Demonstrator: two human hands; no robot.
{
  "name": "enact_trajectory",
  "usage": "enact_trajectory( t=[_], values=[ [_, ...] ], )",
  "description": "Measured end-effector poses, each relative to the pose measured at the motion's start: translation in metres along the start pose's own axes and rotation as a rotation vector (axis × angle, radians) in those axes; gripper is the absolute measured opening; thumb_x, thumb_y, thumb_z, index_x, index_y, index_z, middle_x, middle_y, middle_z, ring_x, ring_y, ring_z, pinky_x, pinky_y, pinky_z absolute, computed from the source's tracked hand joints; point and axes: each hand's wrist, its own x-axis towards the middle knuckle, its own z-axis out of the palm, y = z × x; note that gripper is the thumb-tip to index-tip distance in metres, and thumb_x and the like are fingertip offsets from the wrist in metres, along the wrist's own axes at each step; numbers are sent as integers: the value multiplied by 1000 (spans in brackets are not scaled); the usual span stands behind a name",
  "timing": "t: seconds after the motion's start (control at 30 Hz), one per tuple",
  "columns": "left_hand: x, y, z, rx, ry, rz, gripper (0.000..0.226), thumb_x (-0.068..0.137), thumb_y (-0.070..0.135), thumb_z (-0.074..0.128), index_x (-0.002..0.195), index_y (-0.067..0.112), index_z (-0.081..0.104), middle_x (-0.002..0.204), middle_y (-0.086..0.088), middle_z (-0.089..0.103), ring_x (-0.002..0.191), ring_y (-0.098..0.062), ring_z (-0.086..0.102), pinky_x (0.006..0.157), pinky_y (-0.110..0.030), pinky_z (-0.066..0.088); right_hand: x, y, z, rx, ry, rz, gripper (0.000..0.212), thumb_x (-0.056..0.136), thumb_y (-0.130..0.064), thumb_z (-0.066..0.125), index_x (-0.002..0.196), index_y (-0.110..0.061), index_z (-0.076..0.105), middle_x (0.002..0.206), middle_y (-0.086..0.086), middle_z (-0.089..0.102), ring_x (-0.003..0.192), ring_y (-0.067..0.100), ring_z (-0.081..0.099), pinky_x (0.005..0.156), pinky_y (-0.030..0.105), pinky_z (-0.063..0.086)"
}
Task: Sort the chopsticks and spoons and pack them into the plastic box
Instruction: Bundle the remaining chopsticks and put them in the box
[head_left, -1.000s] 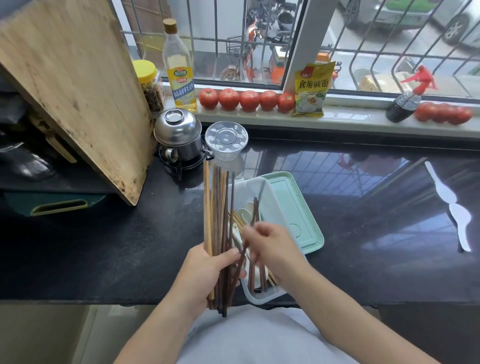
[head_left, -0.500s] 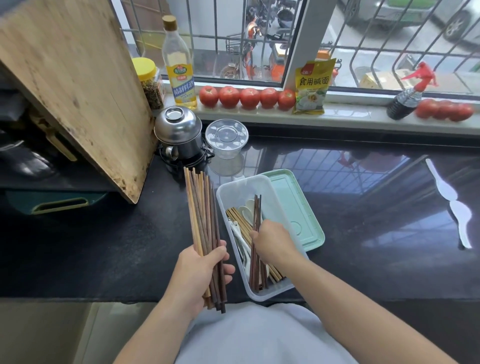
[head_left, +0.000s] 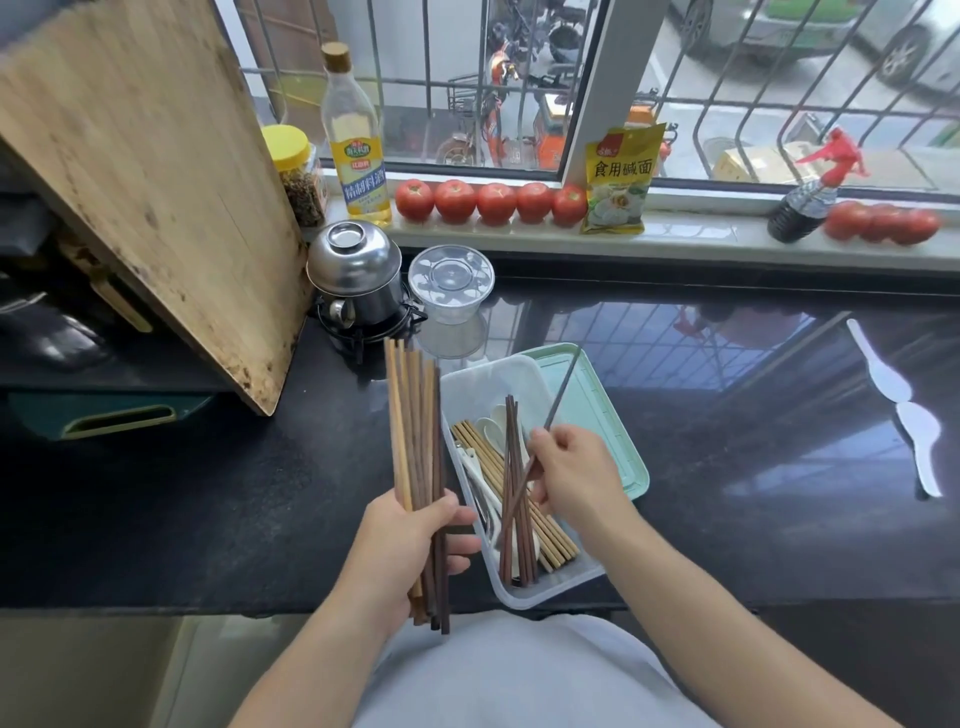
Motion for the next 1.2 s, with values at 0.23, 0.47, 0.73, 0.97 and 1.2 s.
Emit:
enact_trajectory(
  t=[0.23, 0.47, 0.73, 0.97, 1.2],
  values=[
    [4, -7, -8, -25, 105, -15, 20, 96, 16, 71, 114, 8, 68, 99, -18, 71, 74, -26, 72, 65, -39, 62, 34, 35, 28, -775, -133, -53, 24, 101, -29, 52, 98, -8, 64, 94, 11, 68, 82, 32, 69, 76, 39, 60],
    [-5, -4, -10, -2, 61, 20, 16, 99, 10, 66, 115, 9, 64, 92, -12, 79, 81, -29, 78, 70, -44, 65, 28, 35, 31, -804, -42, -145, 29, 101, -41, 51, 96, -13, 59, 94, 9, 66, 86, 32, 61, 71, 36, 48],
    [-8, 6, -1, 5, -159, 35, 22, 98, 13, 68, 119, 9, 68, 101, -19, 78, 85, -34, 76, 70, -38, 61, -26, -3, 26, -105, -341, -228, 18, 96, -31, 61, 86, -22, 74, 71, -11, 67, 63, 7, 64, 61, 27, 51],
    [-1, 2, -4, 29, -32, 22, 17, 100, 16, 66, 115, 8, 62, 95, -13, 79, 84, -30, 78, 69, -39, 63, 11, -8, -6, -197, 172, -165, 28, 97, -32, 50, 78, -13, 59, 72, 7, 68, 64, 26, 64, 63, 42, 52],
    [5, -5, -7, -32, 92, 12, 19, 96, 17, 71, 113, 10, 67, 91, -15, 70, 71, -23, 68, 62, -35, 59, 34, 21, 21, -846, -97, -129, 18, 97, -16, 45, 86, -8, 57, 93, 16, 67, 82, 34, 60, 69, 35, 48]
  ],
)
